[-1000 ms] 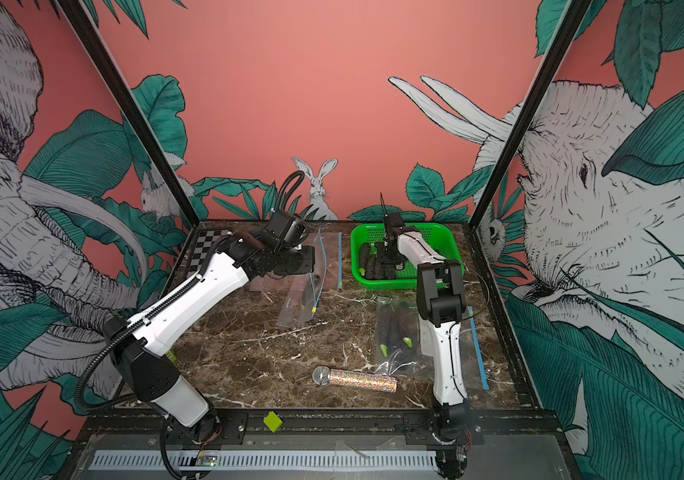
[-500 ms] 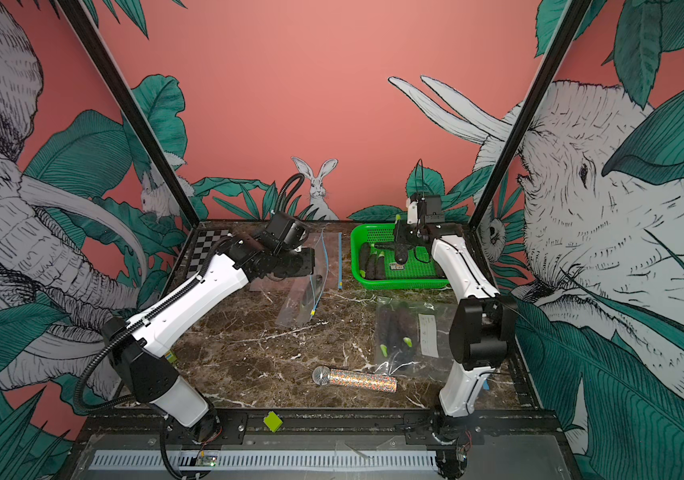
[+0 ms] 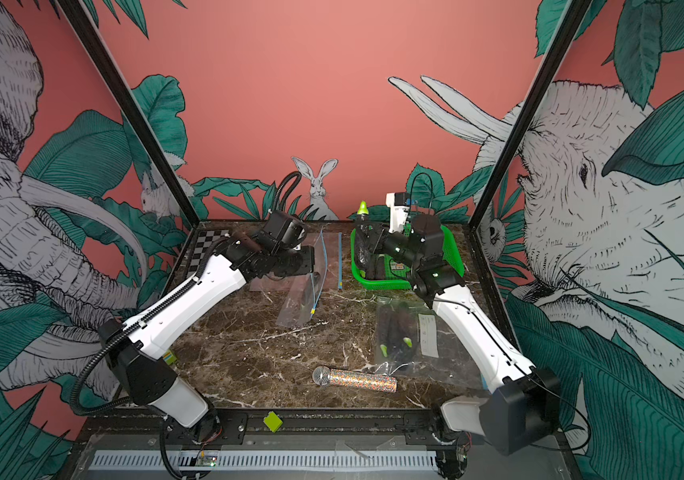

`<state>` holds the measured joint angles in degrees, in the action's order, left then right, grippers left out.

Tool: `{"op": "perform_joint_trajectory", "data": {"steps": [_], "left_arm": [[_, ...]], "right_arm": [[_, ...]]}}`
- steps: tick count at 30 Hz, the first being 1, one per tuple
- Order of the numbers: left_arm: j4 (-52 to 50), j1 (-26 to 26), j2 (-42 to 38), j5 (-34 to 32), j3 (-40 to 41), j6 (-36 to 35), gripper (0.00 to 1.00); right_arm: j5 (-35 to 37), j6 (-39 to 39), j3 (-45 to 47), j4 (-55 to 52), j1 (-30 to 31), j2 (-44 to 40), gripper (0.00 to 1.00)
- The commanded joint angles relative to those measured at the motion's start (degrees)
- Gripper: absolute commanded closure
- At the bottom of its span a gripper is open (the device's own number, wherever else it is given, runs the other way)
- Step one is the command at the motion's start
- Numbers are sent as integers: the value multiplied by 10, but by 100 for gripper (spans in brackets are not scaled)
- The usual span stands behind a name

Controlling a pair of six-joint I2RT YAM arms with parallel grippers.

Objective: Place the eggplant in a zip-top bag and seal the zipper
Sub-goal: Place the eggplant in the zipper food storage bag.

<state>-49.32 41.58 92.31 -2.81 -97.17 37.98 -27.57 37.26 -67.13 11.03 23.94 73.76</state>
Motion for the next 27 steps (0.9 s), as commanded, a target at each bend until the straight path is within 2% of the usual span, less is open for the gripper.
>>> {"op": "perform_joint_trajectory", "data": {"steps": [1,4,10,16,27], "left_arm": [[4,-4,-17,3,-8,10,100],[2,-4,-16,4,-11,10,100],[1,-4,-26,1,-9,13,100],[4,-4,-38,0,-1,18,100],[3,-4,-40,-2,-13,14,100]], "right_arm": [[66,8,16,113,50,1,87],[108,-14,17,148,91,23,88],[153,-40,16,200,136,88,88],[193,-54,23,234,152,134,89],[253,-109,60,233,167,136,88]]}}
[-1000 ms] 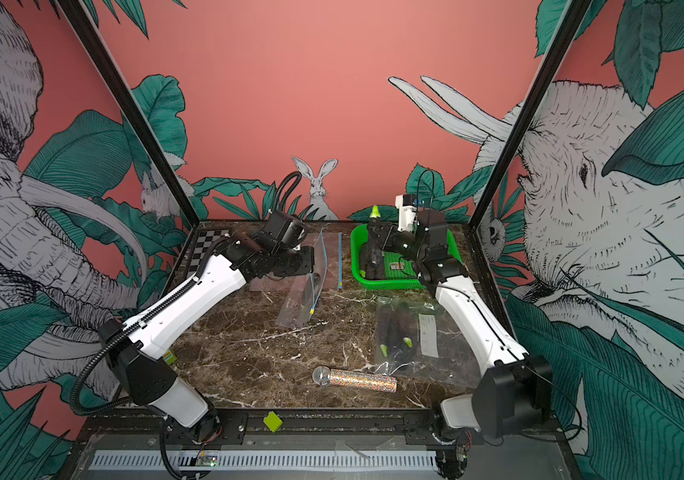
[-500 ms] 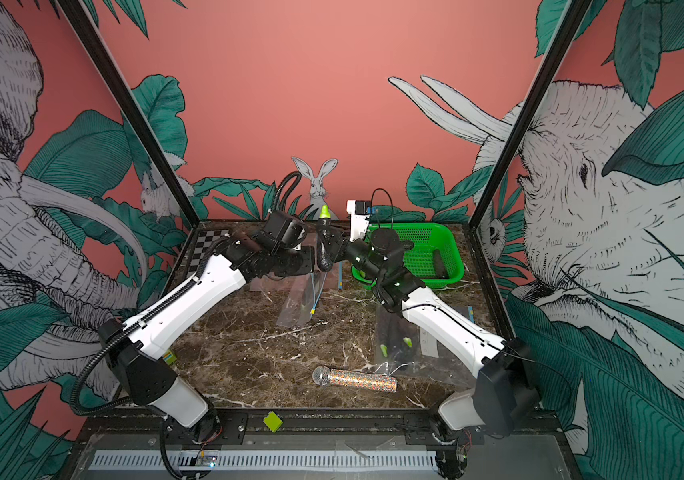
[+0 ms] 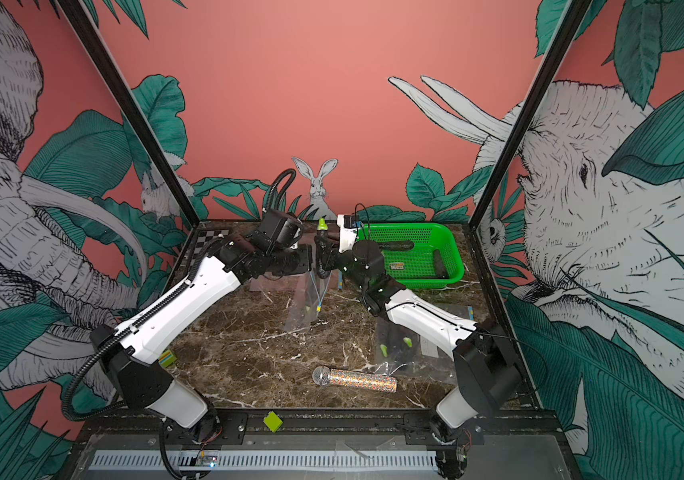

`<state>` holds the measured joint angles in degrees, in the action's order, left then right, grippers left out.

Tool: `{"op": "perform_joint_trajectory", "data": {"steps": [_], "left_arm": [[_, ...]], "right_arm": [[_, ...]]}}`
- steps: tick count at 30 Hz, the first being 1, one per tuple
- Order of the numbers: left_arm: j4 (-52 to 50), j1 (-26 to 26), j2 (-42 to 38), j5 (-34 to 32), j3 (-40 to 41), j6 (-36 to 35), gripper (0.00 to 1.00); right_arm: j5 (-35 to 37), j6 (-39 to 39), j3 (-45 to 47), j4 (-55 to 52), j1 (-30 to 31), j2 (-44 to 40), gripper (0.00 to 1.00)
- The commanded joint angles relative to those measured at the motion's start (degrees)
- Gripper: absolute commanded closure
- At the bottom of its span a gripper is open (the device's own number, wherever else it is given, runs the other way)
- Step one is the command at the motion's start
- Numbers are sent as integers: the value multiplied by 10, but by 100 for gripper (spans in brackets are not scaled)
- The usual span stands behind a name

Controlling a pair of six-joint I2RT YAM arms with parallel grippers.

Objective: Place the eggplant in a zip-top bag and seal the zipper
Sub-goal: Place the eggplant in the zipper food storage bag.

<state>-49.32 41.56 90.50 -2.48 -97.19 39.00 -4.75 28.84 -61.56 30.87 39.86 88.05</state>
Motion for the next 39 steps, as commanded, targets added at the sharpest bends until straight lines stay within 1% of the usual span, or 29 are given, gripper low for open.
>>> {"op": "perform_joint_trajectory", "data": {"steps": [1,4,8,13,16,17,20,22,24,26,30,33,39], "left_arm": [[2,-3,-21,-6,-14,3,100],[-2,-3,-19,-9,-18,0,100],[-4,-3,-19,-14,-19,-2,100],[-1,-6,-14,-12,-19,-3,100],[4,-8,-6,-7,-24,-4,100],[3,-8,-4,-6,-26,-4,100],[-1,-8,-1,-5,-31,-7,100],[-2,-8,-1,-8,-29,-9,100],[-2,-9,-3,-9,-25,-9,100],[3,-9,-4,-6,-22,-9,100],[3,-10,-5,-3,-18,-9,100],[4,-10,-9,-3,-14,-10,100],[7,-10,-18,-4,-1,-8,100]], "right_arm": [[25,-26,6,34,7,-7,86],[25,-32,10,20,10,-11,82],[20,-45,13,-24,10,-45,68],[-7,-59,0,-102,9,-99,53],[-24,-56,-7,-136,8,-115,48],[-21,-51,-9,-151,5,-121,47],[-40,-20,-22,-202,-32,-135,44],[-59,0,-55,-279,-77,-131,37],[-89,12,-88,-339,-124,-114,33],[-104,18,-113,-380,-166,-93,30],[-94,-14,-196,-478,-220,-16,27],[-78,-29,-250,-522,-243,61,25],[-24,-64,-381,-598,-255,222,24]]}}
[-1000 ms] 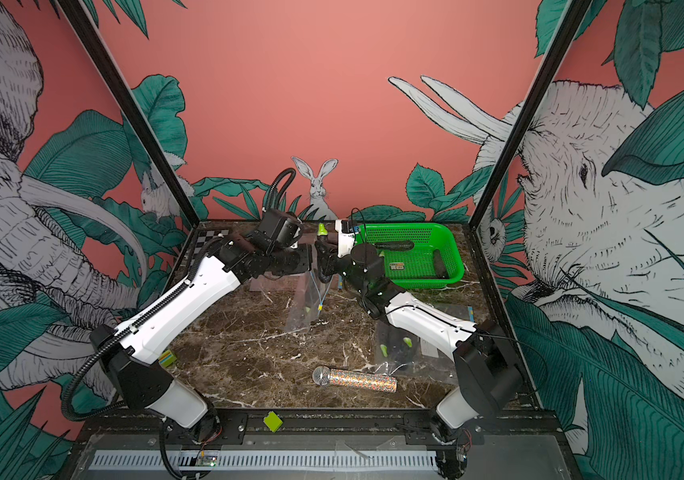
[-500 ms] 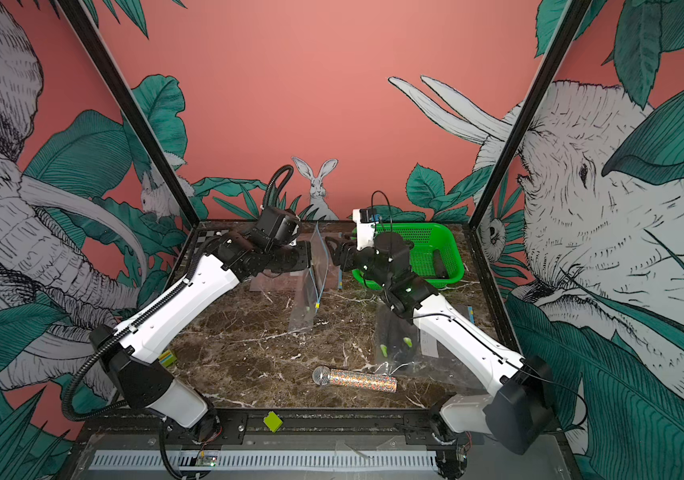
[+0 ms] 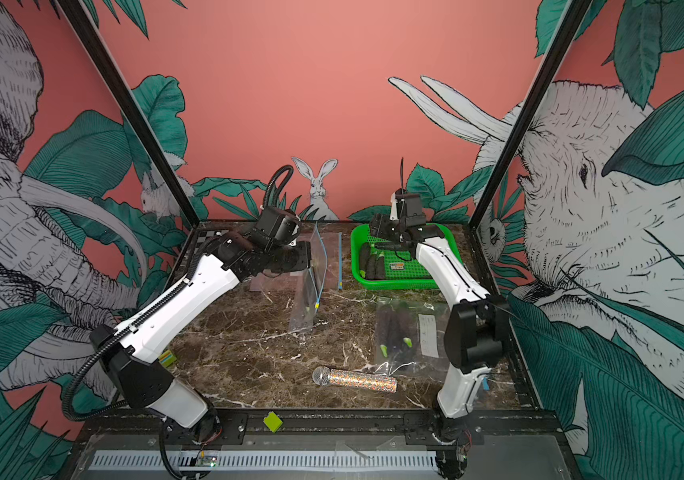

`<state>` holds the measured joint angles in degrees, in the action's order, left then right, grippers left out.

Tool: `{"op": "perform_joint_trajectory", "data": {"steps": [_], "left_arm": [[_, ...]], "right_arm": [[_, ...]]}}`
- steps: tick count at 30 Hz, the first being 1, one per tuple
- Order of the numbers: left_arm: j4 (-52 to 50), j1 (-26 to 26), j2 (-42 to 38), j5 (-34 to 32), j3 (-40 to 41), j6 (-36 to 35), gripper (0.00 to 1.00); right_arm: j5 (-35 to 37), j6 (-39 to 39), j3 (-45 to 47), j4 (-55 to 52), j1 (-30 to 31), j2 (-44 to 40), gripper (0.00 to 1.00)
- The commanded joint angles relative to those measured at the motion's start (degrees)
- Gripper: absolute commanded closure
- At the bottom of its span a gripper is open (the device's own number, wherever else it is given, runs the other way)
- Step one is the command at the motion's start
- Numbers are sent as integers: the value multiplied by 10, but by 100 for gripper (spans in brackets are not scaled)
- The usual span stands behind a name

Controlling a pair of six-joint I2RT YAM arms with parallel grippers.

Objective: Place the eggplant in a zip-top bag and seal the zipper
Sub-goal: Place the eggplant in the zipper food storage bag, then pick up the eggplant from the basket.

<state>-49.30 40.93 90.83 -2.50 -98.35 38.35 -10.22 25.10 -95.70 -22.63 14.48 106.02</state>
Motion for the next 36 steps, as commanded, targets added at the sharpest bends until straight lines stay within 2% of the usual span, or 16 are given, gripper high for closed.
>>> {"op": "perform_joint_trajectory", "data": {"steps": [1,6,11,25,29,36], "left_arm": [[7,-4,-22,-4,12,-1,100],[8,-4,-29,-4,21,2,100],[10,-4,-33,-7,30,1,100],[16,-4,-30,4,33,-1,100],[17,-4,-30,5,35,0,100],[19,-4,-32,5,38,0,100]], "right_arm": [[33,-29,-60,-72,-2,65,24],[47,-39,-152,-119,-1,172,24],[57,-45,-196,-152,0,230,24],[75,-47,-169,-162,1,262,39],[73,-47,-159,-160,1,271,48],[73,-46,-144,-155,1,288,49]]}}
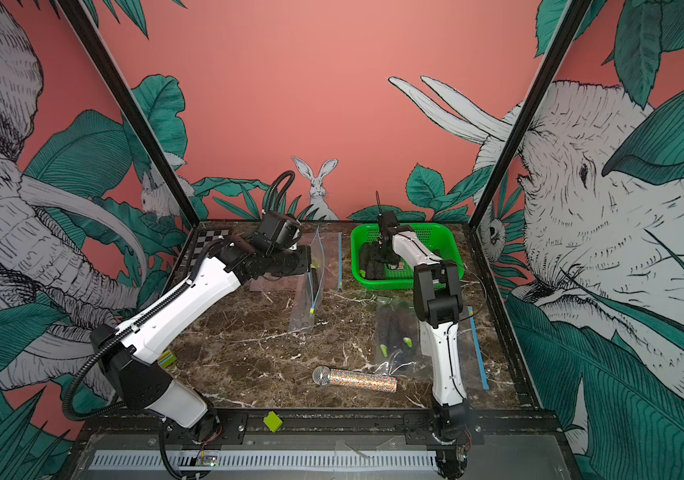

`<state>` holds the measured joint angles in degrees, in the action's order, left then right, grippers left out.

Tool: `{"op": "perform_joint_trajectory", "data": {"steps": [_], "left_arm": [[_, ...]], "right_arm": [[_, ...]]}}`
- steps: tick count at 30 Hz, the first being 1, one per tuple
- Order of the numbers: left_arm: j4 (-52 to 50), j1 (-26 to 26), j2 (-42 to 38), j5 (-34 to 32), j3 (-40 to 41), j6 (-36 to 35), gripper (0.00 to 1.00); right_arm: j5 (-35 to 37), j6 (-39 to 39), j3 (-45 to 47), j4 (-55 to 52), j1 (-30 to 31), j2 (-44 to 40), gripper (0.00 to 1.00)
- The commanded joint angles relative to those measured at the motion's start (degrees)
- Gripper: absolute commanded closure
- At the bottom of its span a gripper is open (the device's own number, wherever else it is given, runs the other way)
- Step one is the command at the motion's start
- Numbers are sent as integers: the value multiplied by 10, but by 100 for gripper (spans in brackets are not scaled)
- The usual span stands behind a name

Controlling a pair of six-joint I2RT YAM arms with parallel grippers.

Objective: Place the eggplant in a zip-top bag and seal the zipper
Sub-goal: Pick up the eggplant from the basket.

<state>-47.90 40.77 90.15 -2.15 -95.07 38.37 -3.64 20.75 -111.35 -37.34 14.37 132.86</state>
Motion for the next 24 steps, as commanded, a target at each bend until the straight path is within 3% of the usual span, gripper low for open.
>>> {"op": "perform_joint_trajectory", "data": {"steps": [1,8,14,24], "left_arm": [[6,-3,-25,2,4,0,100],[4,-3,-21,4,2,1,100],[5,-3,-22,4,2,4,100],[3,-3,-23,2,2,5,100]], "right_arm": [[8,-4,15,-9,2,22,49],[5,-10,18,-4,2,37,50],[0,-20,28,7,2,27,63],[-19,-32,62,44,1,-96,77]]}}
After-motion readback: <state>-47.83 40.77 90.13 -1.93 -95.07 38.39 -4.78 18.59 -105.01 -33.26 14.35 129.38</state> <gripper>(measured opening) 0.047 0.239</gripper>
